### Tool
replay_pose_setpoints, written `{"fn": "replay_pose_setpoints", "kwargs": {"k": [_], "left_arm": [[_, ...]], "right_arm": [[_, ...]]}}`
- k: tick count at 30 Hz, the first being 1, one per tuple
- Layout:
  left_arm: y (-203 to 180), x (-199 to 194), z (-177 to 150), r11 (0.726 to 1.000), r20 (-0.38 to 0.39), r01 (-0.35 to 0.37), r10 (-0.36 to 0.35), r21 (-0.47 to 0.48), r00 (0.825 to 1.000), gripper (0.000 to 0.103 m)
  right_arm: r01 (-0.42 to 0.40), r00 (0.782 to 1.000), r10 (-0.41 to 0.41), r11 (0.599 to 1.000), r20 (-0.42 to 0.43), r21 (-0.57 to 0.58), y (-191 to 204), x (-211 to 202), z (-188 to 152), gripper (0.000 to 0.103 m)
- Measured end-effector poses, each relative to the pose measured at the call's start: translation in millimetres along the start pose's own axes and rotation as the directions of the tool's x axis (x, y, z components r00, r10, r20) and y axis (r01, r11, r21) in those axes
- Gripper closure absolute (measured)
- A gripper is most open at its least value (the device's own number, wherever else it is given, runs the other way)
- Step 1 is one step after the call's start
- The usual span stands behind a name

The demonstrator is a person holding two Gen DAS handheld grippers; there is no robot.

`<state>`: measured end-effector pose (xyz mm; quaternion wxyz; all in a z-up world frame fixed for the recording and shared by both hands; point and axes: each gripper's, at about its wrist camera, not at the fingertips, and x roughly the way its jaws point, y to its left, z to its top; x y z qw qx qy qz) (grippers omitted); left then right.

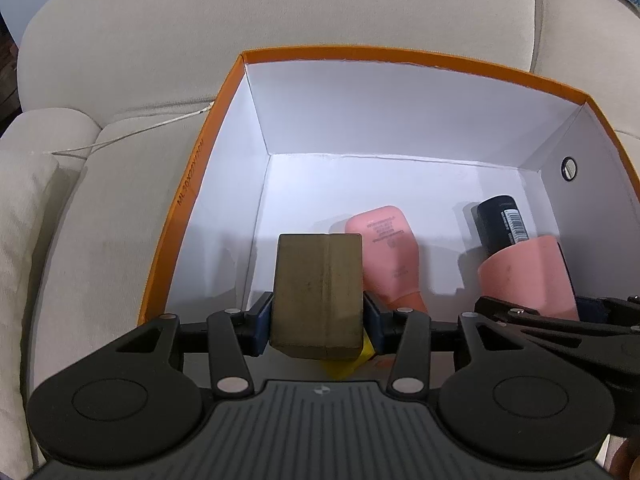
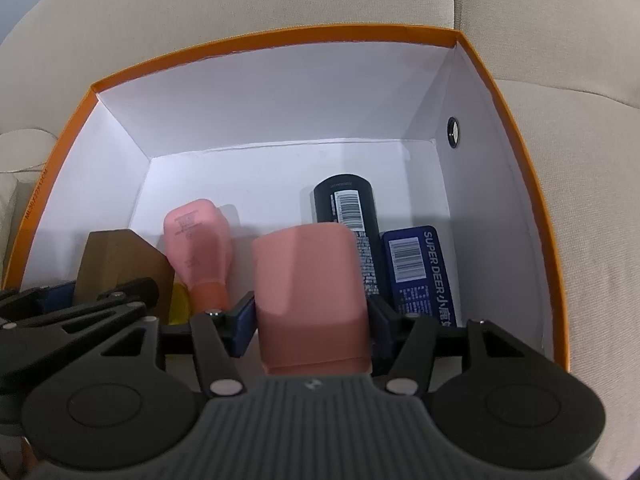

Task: Organize rigid objects
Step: 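Open both tools to release the cube and cup and withdraw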

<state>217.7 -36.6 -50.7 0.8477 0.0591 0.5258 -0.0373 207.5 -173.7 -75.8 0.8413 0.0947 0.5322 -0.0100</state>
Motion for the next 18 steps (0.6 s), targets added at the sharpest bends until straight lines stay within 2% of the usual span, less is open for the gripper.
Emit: {"fn": "replay_pose_setpoints", "kwargs": {"k": [13, 18], "left_arm": [[-0.2, 1.7, -0.6, 1.0, -0.006, -0.007, 0.007, -0.008, 1.0, 0.047], [2.9, -3.9, 0.4, 1.0, 0.006, -0.001, 0.002, -0.023, 1.0, 0.041]], "right_arm": [[0.012, 1.0, -0.012, 1.0, 0.005, -0.016, 1.0, -1.7, -1.9, 0.043], [0.02, 1.0, -0.019, 0.999, 0.021, -0.032, 3.0, -7.6, -2.2, 0.042]]}}
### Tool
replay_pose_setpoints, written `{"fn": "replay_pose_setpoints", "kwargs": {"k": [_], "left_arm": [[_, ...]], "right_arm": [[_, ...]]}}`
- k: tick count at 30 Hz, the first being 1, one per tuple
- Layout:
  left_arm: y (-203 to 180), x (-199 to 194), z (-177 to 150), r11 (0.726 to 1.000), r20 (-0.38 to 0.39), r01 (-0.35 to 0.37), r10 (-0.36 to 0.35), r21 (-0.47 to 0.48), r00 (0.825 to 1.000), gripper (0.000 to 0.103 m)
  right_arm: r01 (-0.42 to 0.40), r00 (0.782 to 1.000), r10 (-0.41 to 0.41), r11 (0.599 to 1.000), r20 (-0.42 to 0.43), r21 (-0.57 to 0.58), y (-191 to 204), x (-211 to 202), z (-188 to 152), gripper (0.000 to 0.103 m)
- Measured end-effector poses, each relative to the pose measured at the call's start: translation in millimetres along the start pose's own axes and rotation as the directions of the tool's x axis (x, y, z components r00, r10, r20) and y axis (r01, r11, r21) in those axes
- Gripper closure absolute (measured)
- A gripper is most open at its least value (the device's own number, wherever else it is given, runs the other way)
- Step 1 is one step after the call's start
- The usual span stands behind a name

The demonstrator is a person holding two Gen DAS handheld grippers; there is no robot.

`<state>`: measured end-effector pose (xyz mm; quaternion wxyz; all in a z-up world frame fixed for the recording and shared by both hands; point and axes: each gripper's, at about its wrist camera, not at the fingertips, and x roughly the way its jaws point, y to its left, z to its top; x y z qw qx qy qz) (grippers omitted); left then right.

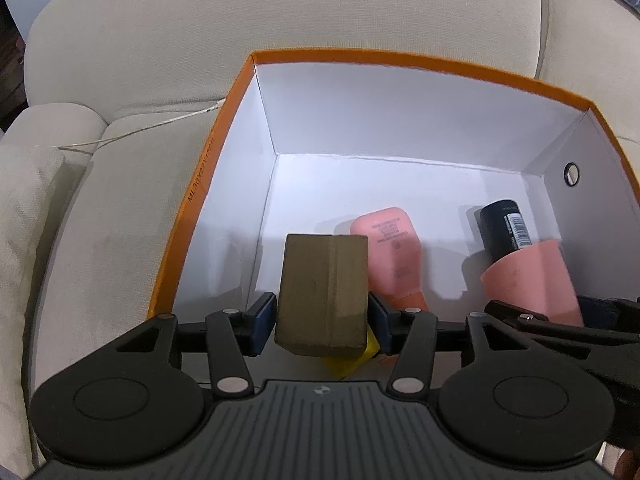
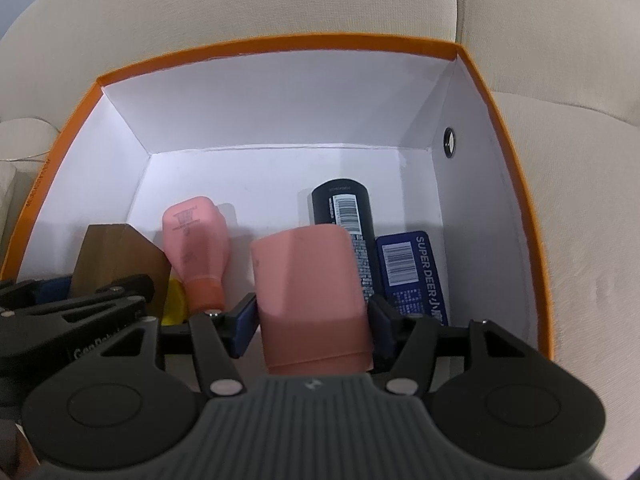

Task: Organize rigid objects
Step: 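Open both tools to release the cube and cup and withdraw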

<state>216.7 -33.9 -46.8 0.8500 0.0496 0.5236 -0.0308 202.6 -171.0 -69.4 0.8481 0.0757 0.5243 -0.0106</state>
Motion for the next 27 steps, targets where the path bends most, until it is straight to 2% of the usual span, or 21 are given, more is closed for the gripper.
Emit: {"fn": "replay_pose_setpoints", "kwargs": {"k": [11, 27], "left_arm": [[0.9, -22.7, -1.4, 1.0, 0.057, -0.011, 0.012, -0.002, 0.998, 0.034], [-1.6, -62.3, -8.2, 1.0, 0.141, -0.006, 0.005, 0.006, 0.99, 0.034]], "right_arm": [[0.02, 0.997, -0.018, 0.999, 0.07, -0.027, -0.1, -25.9, 0.4, 0.039], [0.036, 0.988, -0.026, 0.997, 0.152, -0.062, 3.3, -68.2, -5.5, 0.038]]}}
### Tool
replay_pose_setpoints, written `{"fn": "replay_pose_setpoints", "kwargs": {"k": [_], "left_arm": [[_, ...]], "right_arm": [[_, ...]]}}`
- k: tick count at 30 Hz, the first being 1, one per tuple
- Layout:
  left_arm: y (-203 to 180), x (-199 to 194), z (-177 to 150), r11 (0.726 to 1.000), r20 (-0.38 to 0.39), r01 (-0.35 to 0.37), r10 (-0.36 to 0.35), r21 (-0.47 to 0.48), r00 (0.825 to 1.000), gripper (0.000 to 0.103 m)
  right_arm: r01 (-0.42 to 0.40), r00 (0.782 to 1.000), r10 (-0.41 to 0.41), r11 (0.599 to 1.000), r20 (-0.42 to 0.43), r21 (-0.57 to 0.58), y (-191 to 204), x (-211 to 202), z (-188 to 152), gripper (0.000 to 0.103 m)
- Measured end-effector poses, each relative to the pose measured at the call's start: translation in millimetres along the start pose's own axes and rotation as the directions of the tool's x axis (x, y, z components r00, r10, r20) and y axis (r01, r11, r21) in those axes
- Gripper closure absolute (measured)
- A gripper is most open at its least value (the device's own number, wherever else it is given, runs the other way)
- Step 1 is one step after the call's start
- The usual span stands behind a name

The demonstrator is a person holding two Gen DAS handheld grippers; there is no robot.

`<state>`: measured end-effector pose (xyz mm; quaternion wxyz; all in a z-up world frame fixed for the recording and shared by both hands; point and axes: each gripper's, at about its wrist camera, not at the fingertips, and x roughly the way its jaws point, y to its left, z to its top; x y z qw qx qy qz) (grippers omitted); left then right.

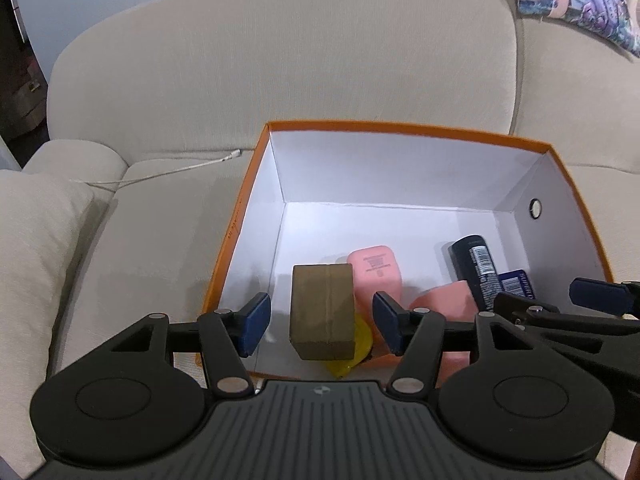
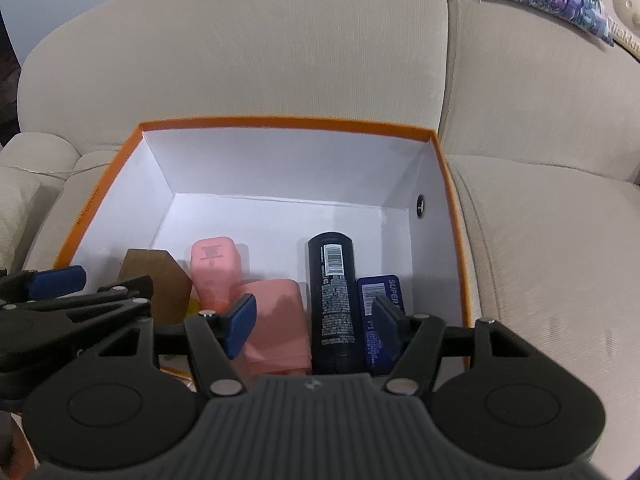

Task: Organize rigid objects
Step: 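Open both tools to release the cube and cup and withdraw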

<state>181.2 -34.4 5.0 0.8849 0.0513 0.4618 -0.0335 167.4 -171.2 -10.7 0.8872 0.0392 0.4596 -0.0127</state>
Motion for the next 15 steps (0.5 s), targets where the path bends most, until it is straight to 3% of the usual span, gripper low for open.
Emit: {"fn": "replay_pose_setpoints", "kwargs": {"k": [15], "left_arm": [[-3.0, -65.9, -26.5, 0.998, 0.097, 0.053, -0.055, 0.021, 0.994, 0.034]], "right_arm": [[0.0, 0.994, -0.003, 1.0, 0.109, 0.023, -11.8, -69.2, -17.9, 0.034]]}}
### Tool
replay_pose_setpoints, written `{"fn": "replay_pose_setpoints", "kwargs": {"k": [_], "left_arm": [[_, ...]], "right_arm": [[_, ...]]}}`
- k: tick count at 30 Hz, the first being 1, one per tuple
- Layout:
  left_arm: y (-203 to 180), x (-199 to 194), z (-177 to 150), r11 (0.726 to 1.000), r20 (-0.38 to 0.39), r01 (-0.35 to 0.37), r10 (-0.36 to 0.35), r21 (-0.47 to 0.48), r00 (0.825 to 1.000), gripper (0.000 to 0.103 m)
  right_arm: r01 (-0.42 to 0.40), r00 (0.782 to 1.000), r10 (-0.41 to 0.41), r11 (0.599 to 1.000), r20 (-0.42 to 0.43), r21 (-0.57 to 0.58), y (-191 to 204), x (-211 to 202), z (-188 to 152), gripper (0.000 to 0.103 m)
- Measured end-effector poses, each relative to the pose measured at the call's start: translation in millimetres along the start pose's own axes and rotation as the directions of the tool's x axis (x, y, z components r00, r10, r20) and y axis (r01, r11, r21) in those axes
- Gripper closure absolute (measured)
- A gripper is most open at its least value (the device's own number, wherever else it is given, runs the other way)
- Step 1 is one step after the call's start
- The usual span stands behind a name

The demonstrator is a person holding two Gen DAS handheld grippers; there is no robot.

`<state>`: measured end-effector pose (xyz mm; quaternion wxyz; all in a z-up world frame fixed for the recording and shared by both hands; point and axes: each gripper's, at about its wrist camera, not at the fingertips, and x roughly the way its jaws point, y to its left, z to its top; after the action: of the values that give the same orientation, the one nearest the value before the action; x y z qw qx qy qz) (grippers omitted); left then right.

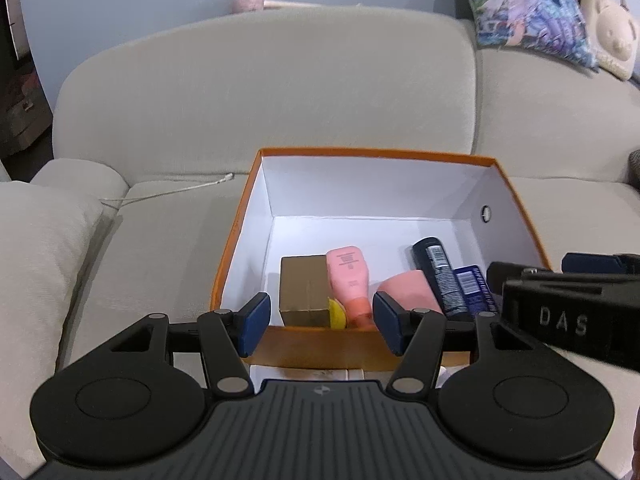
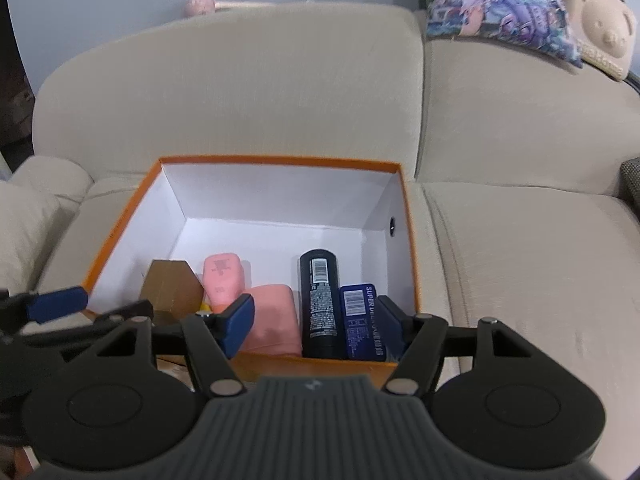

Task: Organize rigid objects
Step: 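Grasp the clear plastic box with left tool while right tool grasps printed card box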

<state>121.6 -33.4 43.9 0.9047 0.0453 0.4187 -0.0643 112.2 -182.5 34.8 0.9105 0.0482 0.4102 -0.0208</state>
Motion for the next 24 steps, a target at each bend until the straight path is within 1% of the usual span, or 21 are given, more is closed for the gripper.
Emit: {"fn": "replay_pose_setpoints", "kwargs": {"k": [1, 4, 6, 10, 12, 13, 16, 20, 24], "left_arm": [[0.0, -4.8, -2.1, 1.0, 0.007, 0.003, -0.003, 0.001, 1.0, 0.033], [1.0, -18.2, -11.4, 1.0, 0.028, 0.017, -0.017, -0.01, 0.999, 0.028], [0.9, -24.9, -19.9, 0.999, 0.029, 0.029, -0.029, -0.017, 0.999, 0.028], [-3.7, -32.8, -41.8, 0.999, 0.018, 0.041, -0.041, 0.005, 0.999, 0.027], [-5.9, -34.0, -53.2, 0.999, -0.001, 0.048, -0.048, 0.015, 0.999, 0.027], [-6.8, -34.3, -59.2, 0.999, -0.008, 0.05, -0.05, 0.022, 0.999, 0.027], [-8.5, -32.5, -76.6, 0.997, -0.05, 0.065, -0.063, 0.042, 0.997, 0.027], [-3.5, -20.5, -98.6, 0.992, -0.128, 0.112, -0.105, 0.053, 0.986, 0.027], [1.7, -3.0, -120.4, 0.988, -0.186, 0.123, -0.104, 0.094, 0.977, 0.027]], "right_arm": [[0.001, 1.0, -0.001, 1.0, 0.006, 0.002, -1.4, -4.5, -1.4, 0.033], [0.001, 1.0, -0.001, 1.0, 0.022, 0.007, -4.6, -17.3, -6.8, 0.032], [-0.001, 1.0, 0.001, 1.0, 0.029, 0.011, -6.3, -25.1, -13.5, 0.032], [-0.004, 0.999, 0.004, 1.0, 0.034, 0.008, -5.6, -39.0, -30.3, 0.032], [-0.007, 0.999, 0.006, 1.0, 0.034, 0.005, -5.6, -45.9, -39.8, 0.031], [-0.005, 0.999, 0.004, 1.0, 0.033, 0.002, -5.8, -48.1, -43.8, 0.028], [0.01, 1.0, -0.01, 1.0, 0.021, -0.011, -11.1, -50.7, -53.9, 0.027], [0.026, 1.0, -0.026, 1.0, -0.011, 0.006, -26.3, -47.1, -63.5, 0.027], [0.024, 0.998, -0.022, 0.999, -0.055, 0.034, -40.6, -39.2, -70.4, 0.026]]}}
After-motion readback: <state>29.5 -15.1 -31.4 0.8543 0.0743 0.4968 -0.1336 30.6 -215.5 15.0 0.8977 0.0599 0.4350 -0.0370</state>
